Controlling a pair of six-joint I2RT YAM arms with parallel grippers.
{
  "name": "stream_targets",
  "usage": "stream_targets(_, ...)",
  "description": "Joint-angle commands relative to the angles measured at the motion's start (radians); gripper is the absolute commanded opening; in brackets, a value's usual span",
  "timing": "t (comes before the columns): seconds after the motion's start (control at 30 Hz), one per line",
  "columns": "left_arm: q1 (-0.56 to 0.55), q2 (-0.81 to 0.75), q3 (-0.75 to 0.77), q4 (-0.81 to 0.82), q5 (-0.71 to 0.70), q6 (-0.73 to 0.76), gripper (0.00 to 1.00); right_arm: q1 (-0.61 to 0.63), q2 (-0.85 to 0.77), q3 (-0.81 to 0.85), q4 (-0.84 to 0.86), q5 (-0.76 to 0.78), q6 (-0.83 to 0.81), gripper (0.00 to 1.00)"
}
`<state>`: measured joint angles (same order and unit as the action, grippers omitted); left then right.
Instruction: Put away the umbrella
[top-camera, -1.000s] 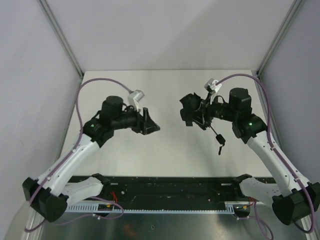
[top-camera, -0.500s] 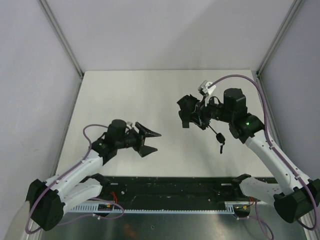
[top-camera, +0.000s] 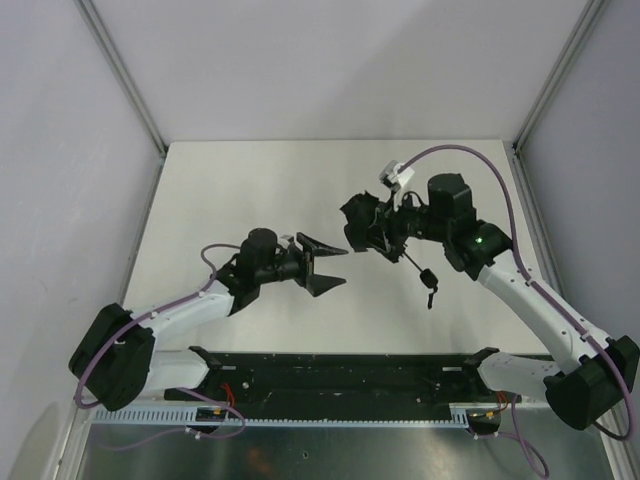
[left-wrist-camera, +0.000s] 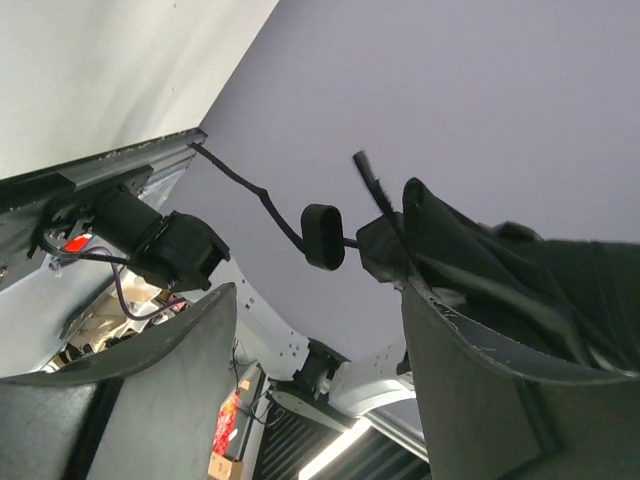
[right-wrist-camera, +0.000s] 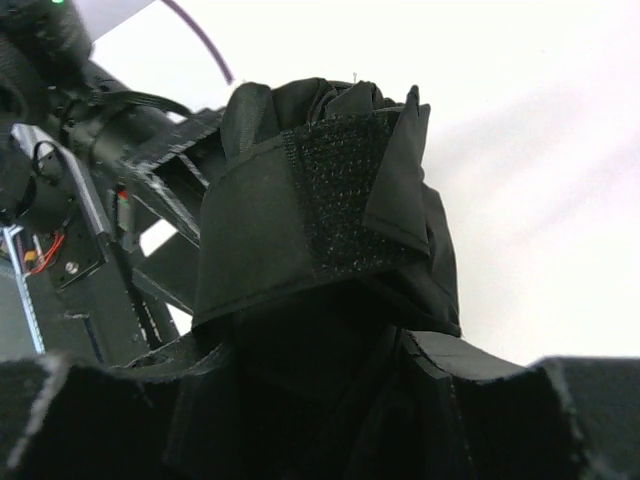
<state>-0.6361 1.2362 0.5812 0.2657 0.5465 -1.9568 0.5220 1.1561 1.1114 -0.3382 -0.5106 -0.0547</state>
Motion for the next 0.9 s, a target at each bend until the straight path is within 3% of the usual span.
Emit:
stream_targets(0.0, -0.018, -0.026, -0.03, 0.108, -0.02, -0.209, 0.71, 0.092, -0.013, 0.066, 0.054, 0.049, -0.064, 0.0)
stream_targets(0.13, -0.016, 0.012, -0.013, 0.109, 0.029, -0.24, 0.7, 0.13, -0.007, 0.065, 0.086, 0.094, -0.09, 0.0)
stream_targets(0.43, -0.016, -0.015, -0.065, 0.11, 0.041, -0.279, 0.54, 0.156, -0.013, 0.045, 0.119, 0.167, -0.099, 0.0)
stream_targets(0.57, -0.017, -0.001, -0.039, 0.111, 0.045, -0.282, 0.56, 0.165, -0.014, 0.041, 0.137, 0.171, -0.105, 0.0)
stream_targets(0.87, -0.016, 0.058, 0.011, 0.113, 0.08, -0.257, 0.49, 0.184, 0.003, 0.041, 0.151, 0.18, -0.107, 0.0)
